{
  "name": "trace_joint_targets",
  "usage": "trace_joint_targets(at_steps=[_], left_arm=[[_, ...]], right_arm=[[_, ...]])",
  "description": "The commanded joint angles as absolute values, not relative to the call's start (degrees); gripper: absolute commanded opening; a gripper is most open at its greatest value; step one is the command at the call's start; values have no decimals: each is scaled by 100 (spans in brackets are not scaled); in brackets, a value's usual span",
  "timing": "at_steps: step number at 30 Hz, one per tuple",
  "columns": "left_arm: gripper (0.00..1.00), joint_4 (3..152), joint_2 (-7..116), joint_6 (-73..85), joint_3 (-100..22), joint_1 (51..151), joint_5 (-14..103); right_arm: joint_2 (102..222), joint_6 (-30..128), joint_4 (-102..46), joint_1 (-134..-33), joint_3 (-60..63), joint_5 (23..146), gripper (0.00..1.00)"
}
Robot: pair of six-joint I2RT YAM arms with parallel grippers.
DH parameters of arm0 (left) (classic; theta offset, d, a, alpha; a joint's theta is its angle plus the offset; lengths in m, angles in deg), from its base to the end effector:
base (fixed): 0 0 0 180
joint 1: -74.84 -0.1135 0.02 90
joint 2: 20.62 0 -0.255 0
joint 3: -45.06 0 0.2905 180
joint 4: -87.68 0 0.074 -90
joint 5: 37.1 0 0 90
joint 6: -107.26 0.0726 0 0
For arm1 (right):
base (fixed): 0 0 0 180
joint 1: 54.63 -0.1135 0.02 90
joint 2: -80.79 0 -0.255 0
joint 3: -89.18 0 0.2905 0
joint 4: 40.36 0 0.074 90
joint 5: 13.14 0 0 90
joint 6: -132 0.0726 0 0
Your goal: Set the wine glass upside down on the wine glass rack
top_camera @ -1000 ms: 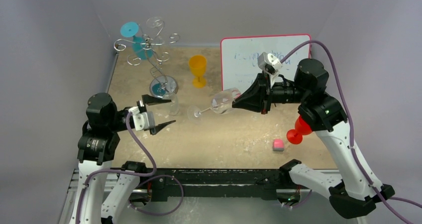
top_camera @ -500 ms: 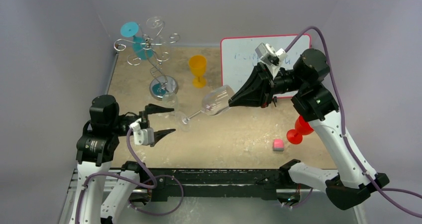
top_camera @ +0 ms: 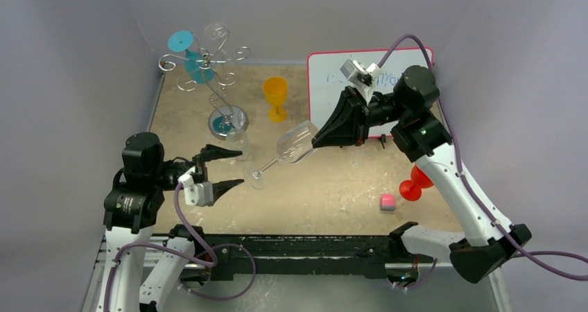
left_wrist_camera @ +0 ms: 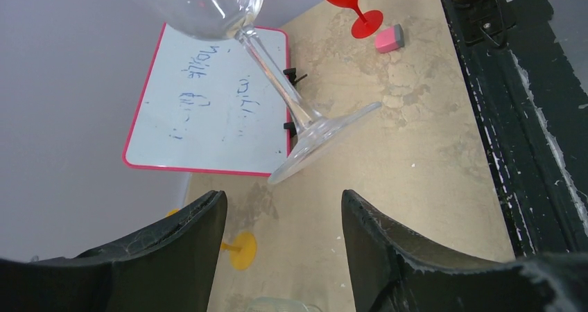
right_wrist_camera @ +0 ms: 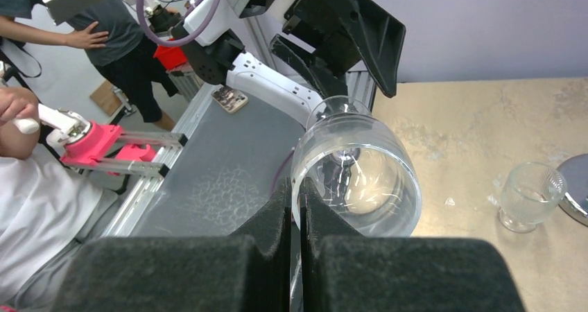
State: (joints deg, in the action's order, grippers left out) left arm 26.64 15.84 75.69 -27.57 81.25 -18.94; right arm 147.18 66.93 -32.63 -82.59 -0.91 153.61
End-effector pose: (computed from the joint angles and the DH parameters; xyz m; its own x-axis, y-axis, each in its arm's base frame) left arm 0.1285 -0.0839 0.3958 0.5407 0.2065 -0.8155 0.8228 0.0718 0.5638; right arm 0.2062 0.1895 0.4889 -0.1733 0.0174 -0.9847 -0.9494 -0.2687 0.1624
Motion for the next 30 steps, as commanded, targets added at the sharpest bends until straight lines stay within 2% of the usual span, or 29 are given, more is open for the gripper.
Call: trace_joint_targets(at_steps=[1, 8, 15, 17, 27, 30], left_arm=[[60, 2526, 1563, 7921, -2931, 8143, -2367], [58, 2441, 1617, 8000, -2964, 8143, -2528], [49, 2387, 1633, 7977, -2965, 8143, -2638], [43, 2411, 1621, 7935, -2956, 8145, -2593], [0, 2467, 1619, 7913, -2964, 8143, -2609], [0, 2465, 1599, 7913, -2979, 8143, -2620]], right_arm=[[14816, 7131, -4273, -8262, -122, 15525, 0], [15102, 7517, -4909, -8466, -172, 15561, 0], [15365, 7517, -4949, -8639, -356, 15569, 0], [15403, 7526, -4972, -8673, -385, 15573, 0], [15479, 7570, -5055, -8691, -386, 15578, 0], [15496, 7609, -5078, -8695, -386, 15517, 0]])
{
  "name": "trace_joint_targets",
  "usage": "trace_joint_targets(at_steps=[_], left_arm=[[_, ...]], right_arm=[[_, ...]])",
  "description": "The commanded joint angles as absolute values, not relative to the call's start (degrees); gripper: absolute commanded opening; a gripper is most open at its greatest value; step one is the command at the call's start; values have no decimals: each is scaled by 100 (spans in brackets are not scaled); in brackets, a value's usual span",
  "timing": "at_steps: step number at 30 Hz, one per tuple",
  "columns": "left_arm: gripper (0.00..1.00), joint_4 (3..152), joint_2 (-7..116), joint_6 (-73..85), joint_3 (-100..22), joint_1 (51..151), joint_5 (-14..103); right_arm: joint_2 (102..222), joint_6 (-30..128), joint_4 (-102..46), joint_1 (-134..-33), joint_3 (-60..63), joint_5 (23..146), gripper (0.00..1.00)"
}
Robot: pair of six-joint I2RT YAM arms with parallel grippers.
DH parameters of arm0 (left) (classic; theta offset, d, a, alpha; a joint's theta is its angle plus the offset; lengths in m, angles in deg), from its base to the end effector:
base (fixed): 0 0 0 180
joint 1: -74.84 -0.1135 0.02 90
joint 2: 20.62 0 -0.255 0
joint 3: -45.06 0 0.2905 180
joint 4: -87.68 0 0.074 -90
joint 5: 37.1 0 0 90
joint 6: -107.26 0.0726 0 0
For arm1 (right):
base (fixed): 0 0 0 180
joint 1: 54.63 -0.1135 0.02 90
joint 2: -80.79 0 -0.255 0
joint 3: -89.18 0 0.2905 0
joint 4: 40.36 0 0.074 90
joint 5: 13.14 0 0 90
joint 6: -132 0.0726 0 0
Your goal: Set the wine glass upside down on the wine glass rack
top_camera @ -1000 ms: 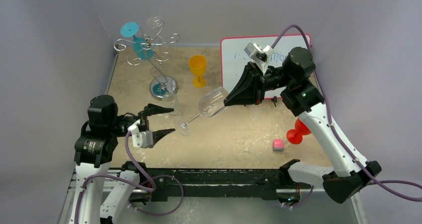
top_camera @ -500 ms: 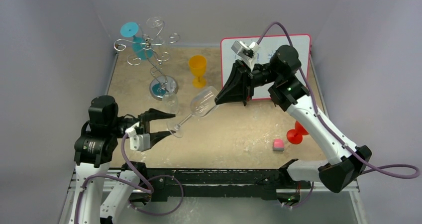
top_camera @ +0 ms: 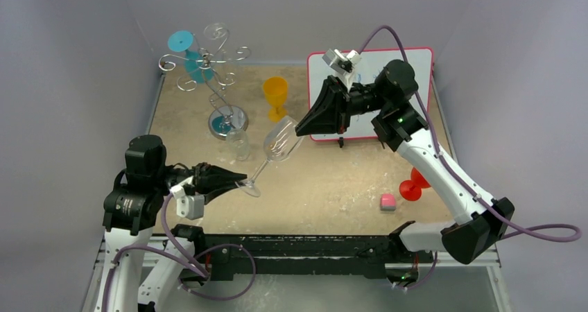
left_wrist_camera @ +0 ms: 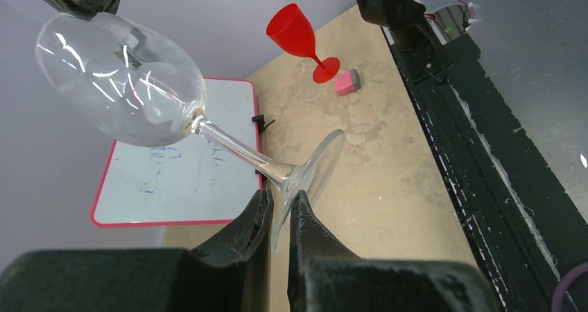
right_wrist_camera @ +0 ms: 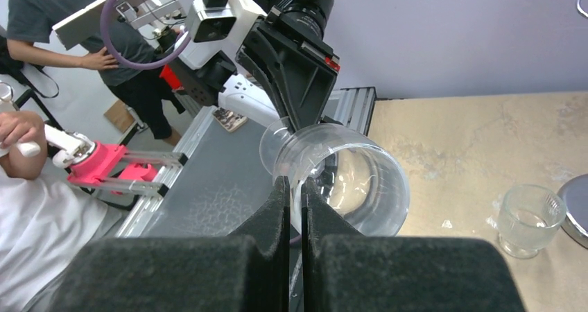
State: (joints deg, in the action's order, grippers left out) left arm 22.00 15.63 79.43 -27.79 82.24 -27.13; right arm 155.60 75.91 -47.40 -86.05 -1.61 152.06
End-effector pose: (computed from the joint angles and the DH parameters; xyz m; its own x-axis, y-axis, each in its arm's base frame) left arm 0.1130 -0.0868 0.3954 0.5496 0.0830 -0.8313 0.8351 -0.0270 0.5494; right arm 0.2345 0.2255 0.4758 -0.2210 0.0320 -0.9748 -0.9269 -0.3178 0.1997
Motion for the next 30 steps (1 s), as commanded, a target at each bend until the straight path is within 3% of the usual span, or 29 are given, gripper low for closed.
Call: trace_joint_targets(at_steps=[1, 5, 13, 20, 25, 30], left_arm=[[0, 2461, 1594, 7913, -2986, 8143, -2628], [0, 2437, 1576, 7942, -3014, 8144, -2621], [0, 2264, 1576, 8135, -3069, 8143, -2585], [0, 2250, 1599, 8181, -3080, 8143, -2502], [0, 2208, 1618, 8227, -3119, 8143, -2483], [0, 2177, 1671, 8259, -3190, 8143, -2436]], right_arm=[[15505, 7617, -5089, -8697, -380, 15482, 0], [15532, 7712, -5157, -8689, -367, 15321, 4], [15415, 7776, -5101, -8686, -245, 14779, 39], [15320, 7821, -5047, -8682, -176, 14213, 57], [15231, 7835, -4975, -8683, -154, 13716, 64], [15062, 7827, -4825, -8664, -132, 13271, 80]])
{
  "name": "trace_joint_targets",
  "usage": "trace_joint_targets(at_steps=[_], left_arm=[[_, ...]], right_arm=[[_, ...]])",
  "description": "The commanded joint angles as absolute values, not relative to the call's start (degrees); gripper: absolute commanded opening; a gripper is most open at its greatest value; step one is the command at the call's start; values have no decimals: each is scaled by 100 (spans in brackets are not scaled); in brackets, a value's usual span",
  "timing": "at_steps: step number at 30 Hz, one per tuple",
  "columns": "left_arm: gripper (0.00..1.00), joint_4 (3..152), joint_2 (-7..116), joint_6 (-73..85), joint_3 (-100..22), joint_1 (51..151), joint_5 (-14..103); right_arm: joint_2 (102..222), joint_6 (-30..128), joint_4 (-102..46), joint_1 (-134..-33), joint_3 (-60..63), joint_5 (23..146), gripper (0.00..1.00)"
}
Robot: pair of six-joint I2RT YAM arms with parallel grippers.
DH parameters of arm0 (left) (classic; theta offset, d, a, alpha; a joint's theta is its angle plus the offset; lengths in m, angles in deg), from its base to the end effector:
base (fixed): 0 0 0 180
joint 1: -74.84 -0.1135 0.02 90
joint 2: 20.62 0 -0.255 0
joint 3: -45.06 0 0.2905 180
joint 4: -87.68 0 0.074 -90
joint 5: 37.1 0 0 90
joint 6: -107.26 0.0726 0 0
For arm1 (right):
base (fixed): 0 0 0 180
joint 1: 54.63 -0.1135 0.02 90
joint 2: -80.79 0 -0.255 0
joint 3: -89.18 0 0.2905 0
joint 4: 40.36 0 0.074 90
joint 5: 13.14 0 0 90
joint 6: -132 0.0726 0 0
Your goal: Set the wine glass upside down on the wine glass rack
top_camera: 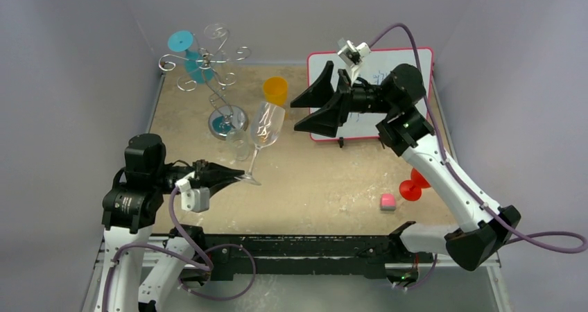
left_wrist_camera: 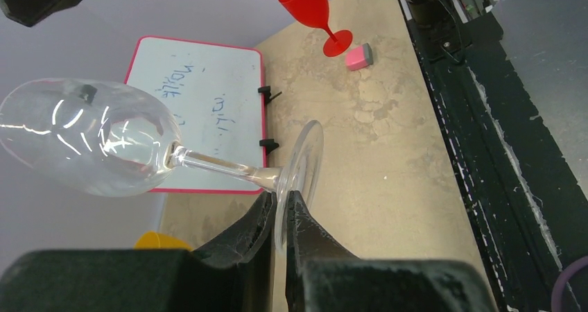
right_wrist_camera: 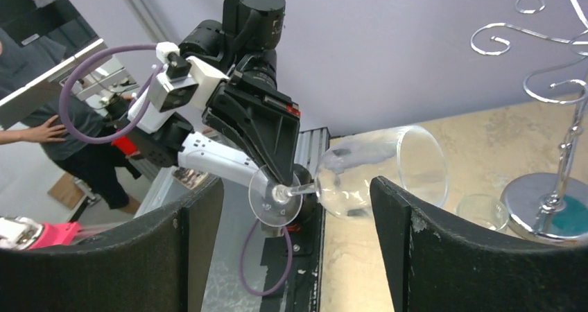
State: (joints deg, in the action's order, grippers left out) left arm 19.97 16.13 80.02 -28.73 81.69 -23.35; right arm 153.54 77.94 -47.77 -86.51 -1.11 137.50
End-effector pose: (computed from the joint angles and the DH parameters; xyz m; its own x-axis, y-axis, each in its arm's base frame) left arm 0.1167 -0.0851 0.3945 0.5309 0.1491 -0.8342 0.8429 0.0083 0.5379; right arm 0.2389 0.2231 0.4908 -0.2558 0.1798 -0.9499 -0.9632 -0.1316 0.2345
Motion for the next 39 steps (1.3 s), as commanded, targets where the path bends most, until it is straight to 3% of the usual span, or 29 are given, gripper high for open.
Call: trace_joint_targets(at_steps=[1, 5, 11, 16, 24, 39], left_arm=[[0, 2164, 1731, 8258, -3240, 8141, -2434], [0, 1353, 2056, 9060, -3623, 8143, -2313], [0, 1589, 2081, 8702, -3760, 8144, -2062], [0, 3011, 2088, 6865, -3769, 8143, -1302], [0, 7051, 1564, 2737, -3062, 8161, 1404], [0, 6723, 1863, -552, -3625, 8161, 6139]], right_arm=[[15035, 7837, -4773, -8655, -158, 13200, 83], [14868, 7797, -4690, -8653, -118, 12944, 100], [14594, 7762, -4655, -8650, 170, 12644, 100], [14417, 7526, -4335, -8653, 161, 12455, 100], [14290, 7233, -3904, -8645, 0, 12233, 100], [14035, 7095, -3752, -8652, 295, 12003, 100]])
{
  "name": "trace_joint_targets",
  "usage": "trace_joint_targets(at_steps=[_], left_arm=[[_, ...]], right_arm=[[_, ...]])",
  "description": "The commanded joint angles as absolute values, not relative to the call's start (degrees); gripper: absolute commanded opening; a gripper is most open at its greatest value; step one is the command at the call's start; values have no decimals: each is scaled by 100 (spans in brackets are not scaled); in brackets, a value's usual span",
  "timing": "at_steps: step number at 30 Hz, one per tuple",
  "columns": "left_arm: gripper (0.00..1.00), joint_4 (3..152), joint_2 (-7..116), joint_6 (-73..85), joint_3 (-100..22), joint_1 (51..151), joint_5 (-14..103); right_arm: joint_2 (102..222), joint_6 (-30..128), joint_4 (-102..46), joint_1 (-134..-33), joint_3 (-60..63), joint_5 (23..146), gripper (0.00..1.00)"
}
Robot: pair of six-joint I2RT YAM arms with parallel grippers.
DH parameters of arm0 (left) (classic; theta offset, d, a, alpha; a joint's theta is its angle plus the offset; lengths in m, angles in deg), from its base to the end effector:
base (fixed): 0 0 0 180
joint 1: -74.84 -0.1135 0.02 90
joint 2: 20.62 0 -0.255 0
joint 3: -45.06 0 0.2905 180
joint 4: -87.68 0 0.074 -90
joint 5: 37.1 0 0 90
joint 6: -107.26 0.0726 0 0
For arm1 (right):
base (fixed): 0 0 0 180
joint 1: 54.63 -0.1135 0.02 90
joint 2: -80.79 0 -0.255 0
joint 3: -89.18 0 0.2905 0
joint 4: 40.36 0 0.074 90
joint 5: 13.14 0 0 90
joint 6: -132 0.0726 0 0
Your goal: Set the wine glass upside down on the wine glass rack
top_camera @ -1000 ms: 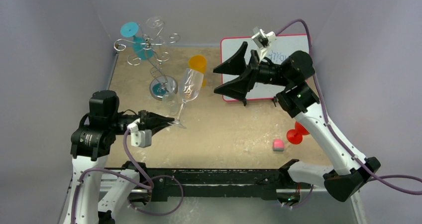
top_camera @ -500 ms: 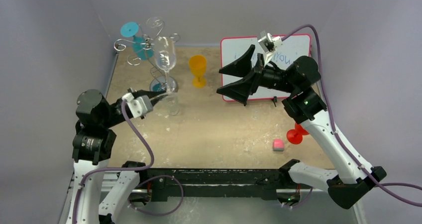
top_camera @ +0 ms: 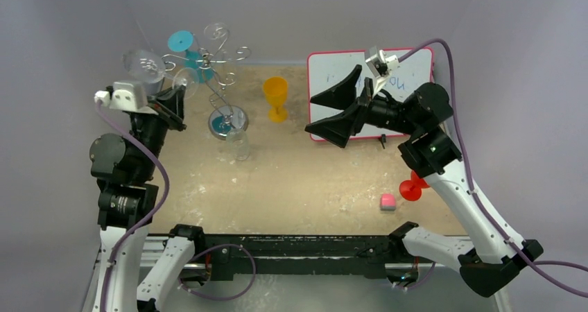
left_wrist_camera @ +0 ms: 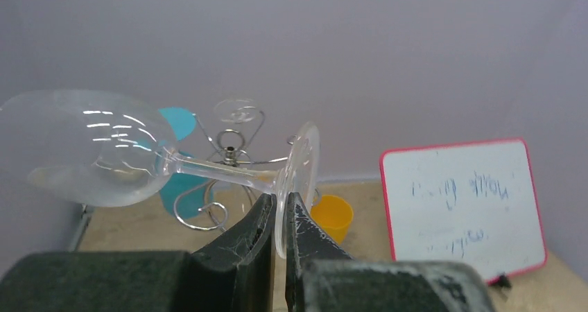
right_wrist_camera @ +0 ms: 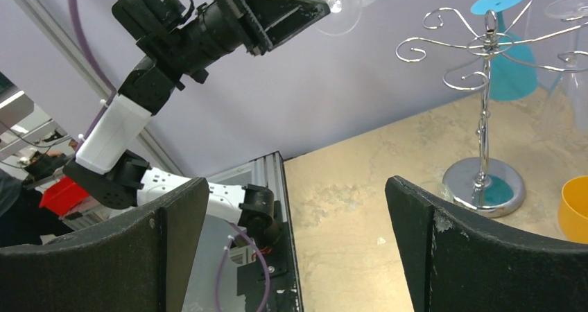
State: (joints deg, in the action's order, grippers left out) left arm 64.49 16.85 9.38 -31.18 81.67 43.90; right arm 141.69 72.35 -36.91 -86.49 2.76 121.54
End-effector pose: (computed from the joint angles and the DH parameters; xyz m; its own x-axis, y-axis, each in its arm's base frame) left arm 0.1818 -0.0332 0.4897 0.2275 -0.1636 -0.9599 0.3011 0.9493 -0.0904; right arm 0.2062 0.1883 0.5087 -0.1939 0.3025 -0.9332 -0.9627 0.1241 0.2403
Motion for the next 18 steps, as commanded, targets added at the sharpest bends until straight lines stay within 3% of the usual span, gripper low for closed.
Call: trace_joint_targets(at_steps=[1, 11, 18], left_arm=[[0, 6494, 1942, -782, -3776, 8161, 6466], [0, 5471, 2382, -1852, -4223, 8161, 8513], [0, 4527, 3450, -2513, -4991, 8165, 8749]], right_arm=[[14035, 7092, -3744, -8651, 303, 12011, 100], [13930, 6923, -3607, -8651, 472, 11937, 100], [13809, 6680, -3443, -8653, 581, 11794, 100]])
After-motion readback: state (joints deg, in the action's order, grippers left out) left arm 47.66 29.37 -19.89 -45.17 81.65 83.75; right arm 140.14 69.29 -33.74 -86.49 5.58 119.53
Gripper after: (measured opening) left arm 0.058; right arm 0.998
